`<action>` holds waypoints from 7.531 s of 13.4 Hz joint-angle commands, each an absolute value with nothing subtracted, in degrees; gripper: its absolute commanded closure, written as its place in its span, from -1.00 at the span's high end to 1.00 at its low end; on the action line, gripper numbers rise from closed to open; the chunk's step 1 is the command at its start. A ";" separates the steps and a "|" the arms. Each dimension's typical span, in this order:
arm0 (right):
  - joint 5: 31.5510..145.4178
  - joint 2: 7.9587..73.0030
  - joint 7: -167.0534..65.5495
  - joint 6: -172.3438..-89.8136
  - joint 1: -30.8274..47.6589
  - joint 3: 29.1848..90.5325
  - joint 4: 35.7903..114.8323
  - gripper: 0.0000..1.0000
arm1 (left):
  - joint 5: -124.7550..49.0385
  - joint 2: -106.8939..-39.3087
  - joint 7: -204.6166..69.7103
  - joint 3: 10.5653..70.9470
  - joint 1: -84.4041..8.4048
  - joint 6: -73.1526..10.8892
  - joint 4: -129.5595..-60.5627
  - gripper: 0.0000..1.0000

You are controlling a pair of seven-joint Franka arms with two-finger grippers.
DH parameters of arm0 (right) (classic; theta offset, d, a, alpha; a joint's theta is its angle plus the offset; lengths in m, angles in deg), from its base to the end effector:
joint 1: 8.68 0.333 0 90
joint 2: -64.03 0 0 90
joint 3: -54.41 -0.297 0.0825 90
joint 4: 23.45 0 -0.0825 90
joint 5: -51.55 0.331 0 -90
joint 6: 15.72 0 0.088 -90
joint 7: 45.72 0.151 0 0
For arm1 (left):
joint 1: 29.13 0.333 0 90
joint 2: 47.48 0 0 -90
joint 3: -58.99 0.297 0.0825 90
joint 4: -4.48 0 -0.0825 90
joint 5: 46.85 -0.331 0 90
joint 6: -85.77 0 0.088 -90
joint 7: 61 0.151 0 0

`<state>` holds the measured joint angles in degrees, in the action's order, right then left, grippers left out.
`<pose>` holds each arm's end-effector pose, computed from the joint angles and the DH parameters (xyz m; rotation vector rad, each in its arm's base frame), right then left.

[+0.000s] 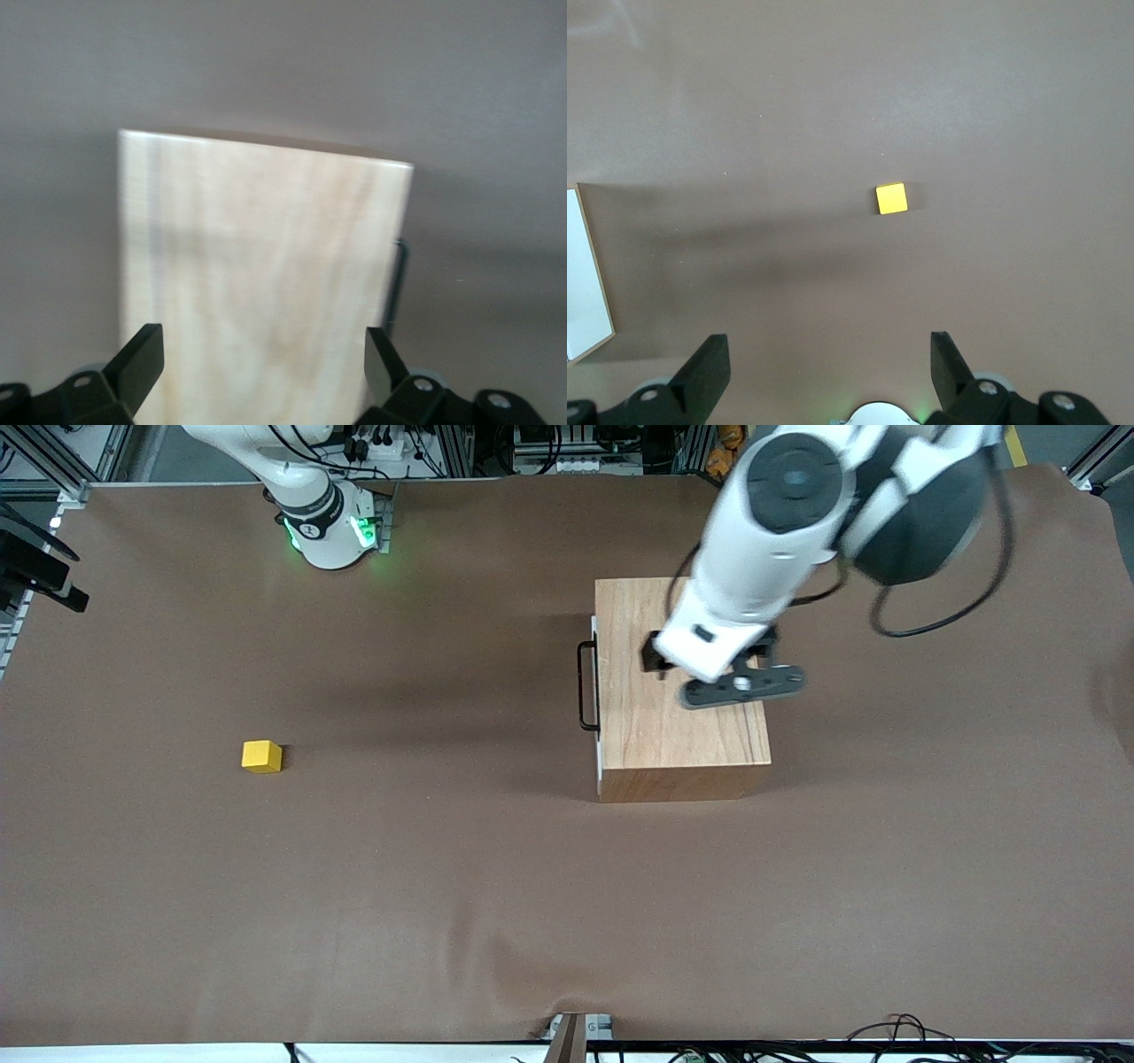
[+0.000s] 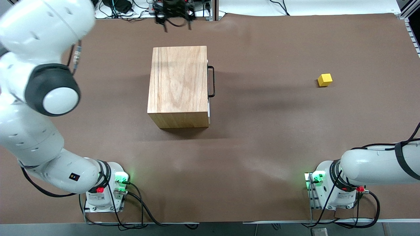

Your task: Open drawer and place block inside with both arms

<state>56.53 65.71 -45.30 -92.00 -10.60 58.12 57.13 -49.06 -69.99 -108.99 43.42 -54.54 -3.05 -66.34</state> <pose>0.4627 -0.0315 0.6227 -3.0493 0.1325 0.0638 0.4740 -0.3670 0.4880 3.1299 0.2168 -0.1442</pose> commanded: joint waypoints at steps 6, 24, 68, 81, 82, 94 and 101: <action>57.44 65.97 -46.16 -91.40 -11.67 57.49 56.88 1.00 | -50.28 -83.41 -119.01 46.87 -67.26 -11.52 -54.25 1.00; 57.35 65.97 -46.25 -91.22 -11.67 57.40 56.88 1.00 | -51.86 -93.36 -122.00 59.43 -82.39 -8.90 -55.91 1.00; 53.40 65.79 -45.98 -90.78 -10.97 57.22 56.88 1.00 | -52.39 -98.46 -124.90 58.82 -86.08 -26.55 -55.20 1.00; 53.40 65.70 -45.81 -90.78 -11.06 57.22 56.88 1.00 | -50.98 -98.46 -128.41 58.55 -87.31 -32.36 -55.11 1.00; 53.40 65.70 -45.81 -90.78 -11.06 57.22 56.88 1.00 | -50.98 -98.54 -128.41 58.55 -87.31 -32.71 -55.03 1.00; 53.31 64.56 -46.25 -90.96 -11.49 57.22 56.88 1.00 | -49.40 -96.62 -133.86 58.55 -87.22 -37.20 -55.11 1.00; 51.73 55.42 -45.55 -93.22 -12.11 57.48 62.49 1.00 | -50.19 -78.79 -129.41 61.45 -77.84 -22.37 -55.82 1.00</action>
